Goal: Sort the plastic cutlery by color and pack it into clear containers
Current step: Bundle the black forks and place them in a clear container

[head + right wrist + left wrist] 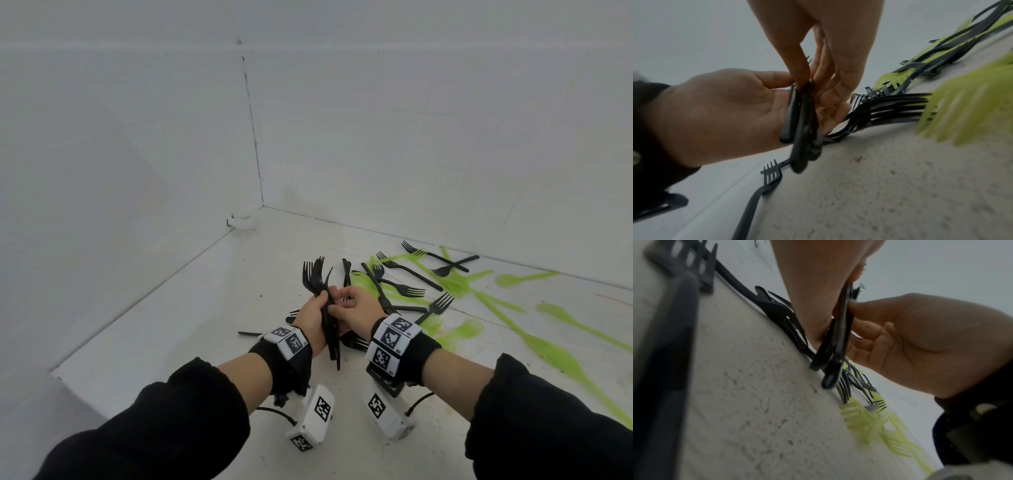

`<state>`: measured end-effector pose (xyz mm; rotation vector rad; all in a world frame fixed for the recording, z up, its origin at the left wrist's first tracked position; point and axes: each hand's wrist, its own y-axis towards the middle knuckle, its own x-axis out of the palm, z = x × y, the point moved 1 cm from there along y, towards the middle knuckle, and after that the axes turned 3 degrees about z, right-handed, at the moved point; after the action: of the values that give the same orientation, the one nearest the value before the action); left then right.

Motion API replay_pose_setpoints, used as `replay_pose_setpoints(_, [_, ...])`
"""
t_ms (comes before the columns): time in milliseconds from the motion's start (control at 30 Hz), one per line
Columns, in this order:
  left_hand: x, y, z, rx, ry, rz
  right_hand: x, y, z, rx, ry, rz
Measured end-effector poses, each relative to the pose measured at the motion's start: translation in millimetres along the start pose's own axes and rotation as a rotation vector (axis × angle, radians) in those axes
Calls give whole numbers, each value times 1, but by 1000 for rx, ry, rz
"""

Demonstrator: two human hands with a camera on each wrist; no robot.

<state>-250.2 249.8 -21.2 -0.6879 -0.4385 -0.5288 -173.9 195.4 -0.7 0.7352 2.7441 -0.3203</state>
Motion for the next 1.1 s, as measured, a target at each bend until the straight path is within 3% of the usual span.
replay_pose_setpoints(267, [-2, -2, -4, -25, 82, -47, -2, -3, 1, -35, 62, 145])
replay_pose_setpoints(533, [-4, -2, -5, -22, 16, 37, -1, -1, 3, -36, 16, 98])
replay_pose_setpoints(700, [-1, -2, -4, 22, -21, -6, 2, 6, 9, -4, 71, 110])
replay_pose_setpoints(800, [1, -3, -7, 11, -10, -14, 3, 6, 9, -27, -21, 99])
replay_pose_setpoints(933, [-5, 3, -4, 181, 77, 107, 3, 7, 4, -137, -136, -21])
replay_pose_setpoints(1033, [-12, 2, 12, 245, 59, 192, -9, 12, -2, -203, -490, 44])
replay_pose_setpoints(1100, [-18, 0, 23, 250, 45, 244, -14, 14, -3, -173, -791, -159])
